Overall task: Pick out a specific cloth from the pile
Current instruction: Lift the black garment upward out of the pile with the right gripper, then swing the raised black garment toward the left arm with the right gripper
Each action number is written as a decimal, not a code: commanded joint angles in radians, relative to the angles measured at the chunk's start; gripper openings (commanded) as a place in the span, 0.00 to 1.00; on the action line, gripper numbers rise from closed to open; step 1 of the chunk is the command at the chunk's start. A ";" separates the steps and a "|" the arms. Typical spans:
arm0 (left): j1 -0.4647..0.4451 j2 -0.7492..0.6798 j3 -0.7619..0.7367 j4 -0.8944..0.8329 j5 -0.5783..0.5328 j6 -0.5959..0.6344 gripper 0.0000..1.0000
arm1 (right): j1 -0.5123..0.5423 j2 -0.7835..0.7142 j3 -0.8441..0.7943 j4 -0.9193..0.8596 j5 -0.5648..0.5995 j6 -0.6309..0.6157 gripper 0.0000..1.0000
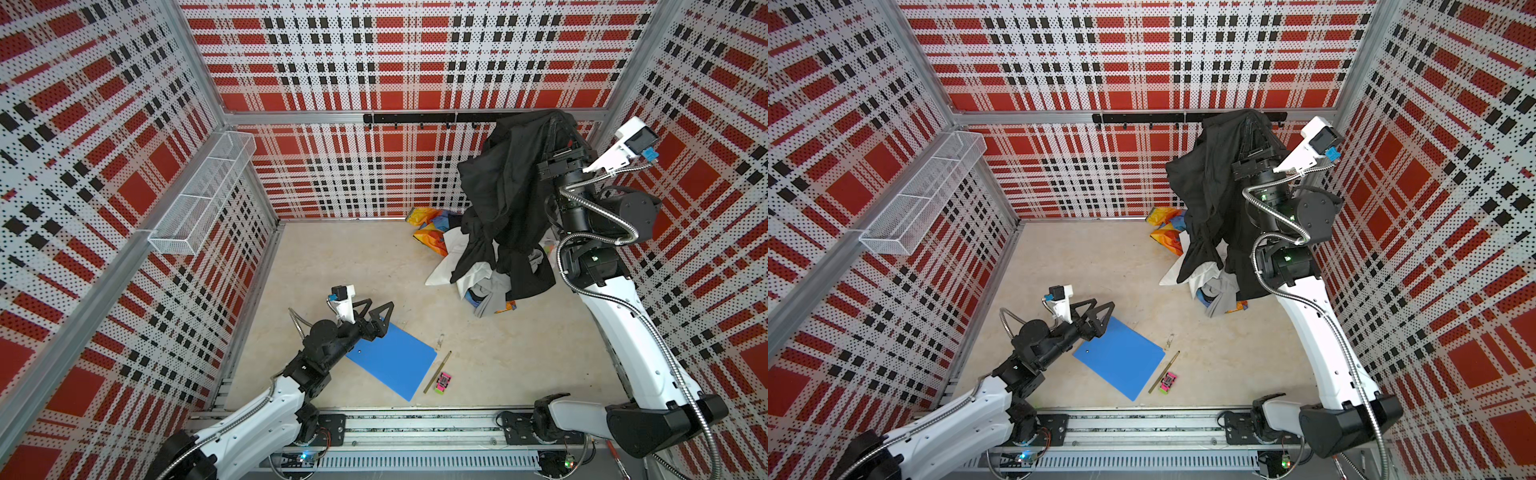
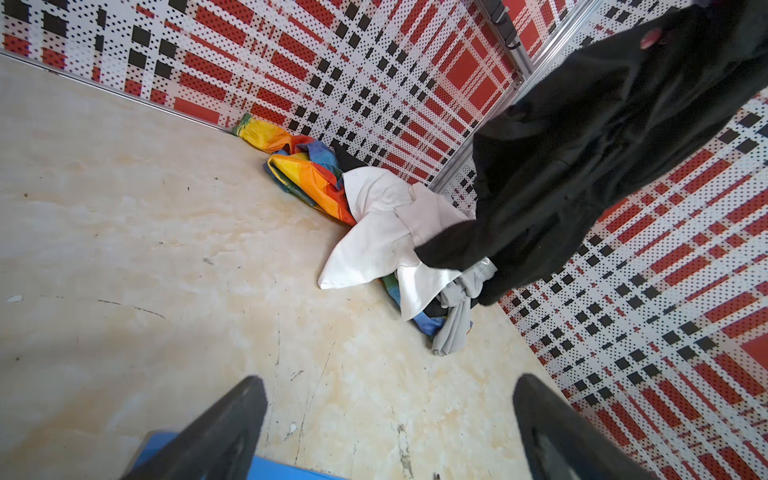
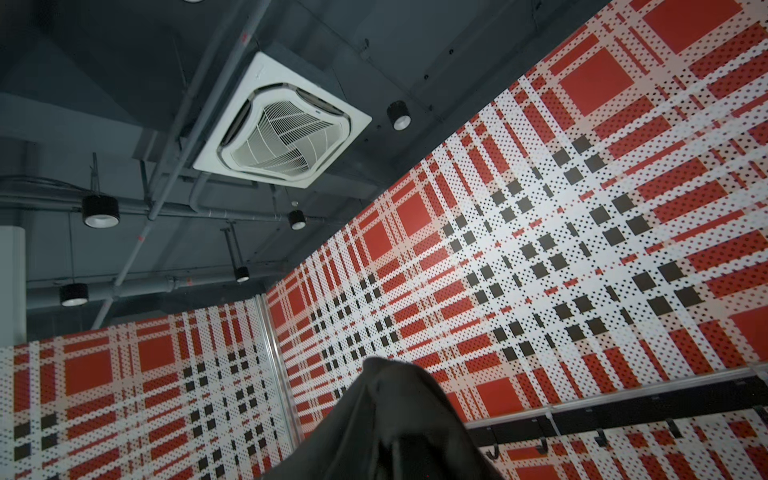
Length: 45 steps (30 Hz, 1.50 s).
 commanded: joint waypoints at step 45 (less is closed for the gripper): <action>0.243 -0.282 -0.008 -0.119 0.190 -0.112 0.99 | 0.256 0.646 0.824 0.096 -0.313 0.204 0.00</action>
